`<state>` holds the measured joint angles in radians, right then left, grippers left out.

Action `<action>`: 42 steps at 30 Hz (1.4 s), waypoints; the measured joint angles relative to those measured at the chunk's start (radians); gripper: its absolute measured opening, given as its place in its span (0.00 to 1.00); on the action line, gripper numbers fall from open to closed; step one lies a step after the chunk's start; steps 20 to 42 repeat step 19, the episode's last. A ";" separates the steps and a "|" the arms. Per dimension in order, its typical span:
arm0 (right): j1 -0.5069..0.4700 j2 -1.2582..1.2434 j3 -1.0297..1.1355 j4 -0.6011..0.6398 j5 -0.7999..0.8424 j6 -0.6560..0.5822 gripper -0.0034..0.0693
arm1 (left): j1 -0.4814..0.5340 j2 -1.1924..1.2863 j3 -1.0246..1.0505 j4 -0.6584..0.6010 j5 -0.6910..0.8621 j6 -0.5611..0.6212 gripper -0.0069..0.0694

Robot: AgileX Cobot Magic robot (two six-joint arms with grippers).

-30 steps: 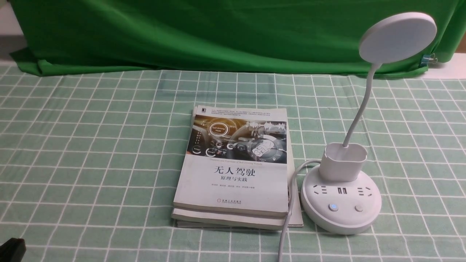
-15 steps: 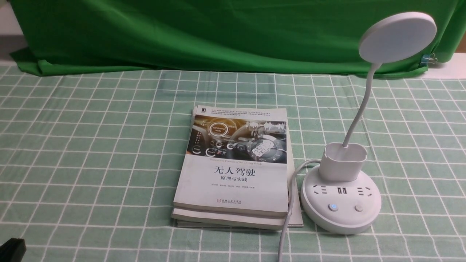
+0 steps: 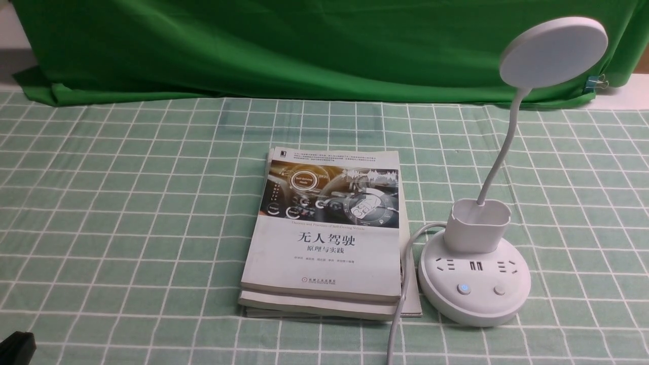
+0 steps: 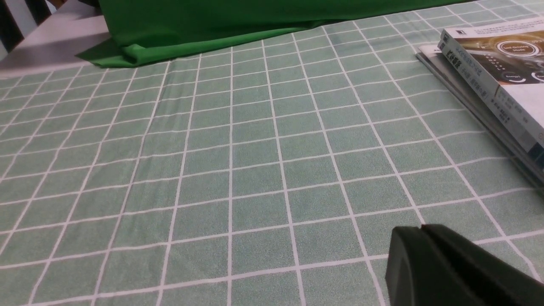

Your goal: Turn off the desk lamp on the blue coffee tablecloth by hand.

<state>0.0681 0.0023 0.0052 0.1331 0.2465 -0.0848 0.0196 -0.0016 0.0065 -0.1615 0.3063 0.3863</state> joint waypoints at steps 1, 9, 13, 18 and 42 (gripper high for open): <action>0.000 0.000 0.000 0.000 0.000 0.000 0.18 | 0.000 0.000 0.000 0.000 0.000 0.000 0.09; 0.000 0.000 0.000 0.000 0.001 0.000 0.19 | 0.000 0.000 0.000 0.000 0.000 0.000 0.09; 0.000 0.000 0.000 0.000 0.001 0.000 0.20 | 0.000 0.000 0.000 0.000 0.000 0.000 0.09; 0.000 0.000 0.000 0.000 0.002 0.000 0.22 | 0.000 0.000 0.000 0.000 0.000 0.000 0.09; 0.000 0.000 0.000 0.000 0.002 0.000 0.22 | 0.000 0.000 0.000 0.000 0.000 0.000 0.09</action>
